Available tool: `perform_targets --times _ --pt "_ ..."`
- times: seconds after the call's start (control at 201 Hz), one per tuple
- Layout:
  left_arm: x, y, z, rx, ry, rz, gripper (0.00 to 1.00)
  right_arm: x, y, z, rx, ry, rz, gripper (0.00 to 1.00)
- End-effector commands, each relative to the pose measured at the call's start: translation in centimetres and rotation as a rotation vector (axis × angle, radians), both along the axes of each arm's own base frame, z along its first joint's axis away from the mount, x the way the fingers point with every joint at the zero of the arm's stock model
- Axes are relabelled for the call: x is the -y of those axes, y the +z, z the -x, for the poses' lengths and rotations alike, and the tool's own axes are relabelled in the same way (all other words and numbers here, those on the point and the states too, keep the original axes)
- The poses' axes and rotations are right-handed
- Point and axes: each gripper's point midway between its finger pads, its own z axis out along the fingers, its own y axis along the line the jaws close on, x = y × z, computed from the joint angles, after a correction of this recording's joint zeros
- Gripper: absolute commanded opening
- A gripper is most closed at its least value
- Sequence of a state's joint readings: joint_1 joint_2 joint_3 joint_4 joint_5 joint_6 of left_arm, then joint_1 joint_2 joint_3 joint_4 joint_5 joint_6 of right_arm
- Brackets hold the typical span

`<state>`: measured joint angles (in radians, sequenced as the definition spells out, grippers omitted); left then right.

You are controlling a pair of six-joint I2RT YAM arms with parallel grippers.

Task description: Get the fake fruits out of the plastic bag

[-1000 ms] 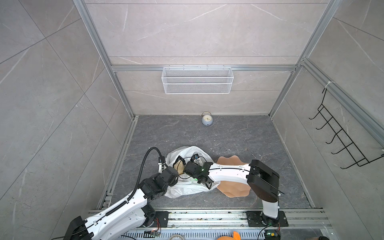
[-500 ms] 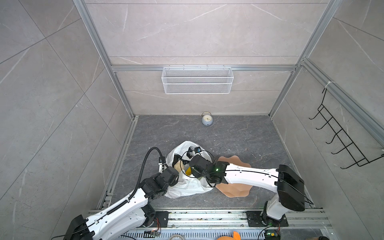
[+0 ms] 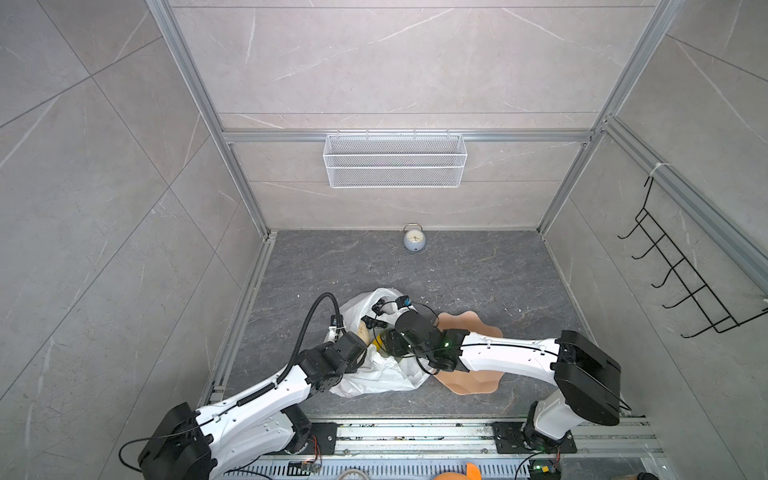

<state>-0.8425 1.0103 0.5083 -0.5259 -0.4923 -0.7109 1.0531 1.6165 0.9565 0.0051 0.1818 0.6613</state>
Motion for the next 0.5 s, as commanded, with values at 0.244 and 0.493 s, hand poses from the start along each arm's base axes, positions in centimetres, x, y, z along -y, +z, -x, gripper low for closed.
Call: perform_targets --times 0.244,0.493 --pt "4.1 0.8 -0.7 0.001 -0.116 -0.037 0.00 -0.7 -3.7 -0.7 -0.060 -0.024 0.048 0.49" --pt "4.6 -0.8 -0.5 -0.037 -0.111 -0.044 0.00 -1.3 0.7 -0.9 -0.085 -0.009 -0.188 0.50"
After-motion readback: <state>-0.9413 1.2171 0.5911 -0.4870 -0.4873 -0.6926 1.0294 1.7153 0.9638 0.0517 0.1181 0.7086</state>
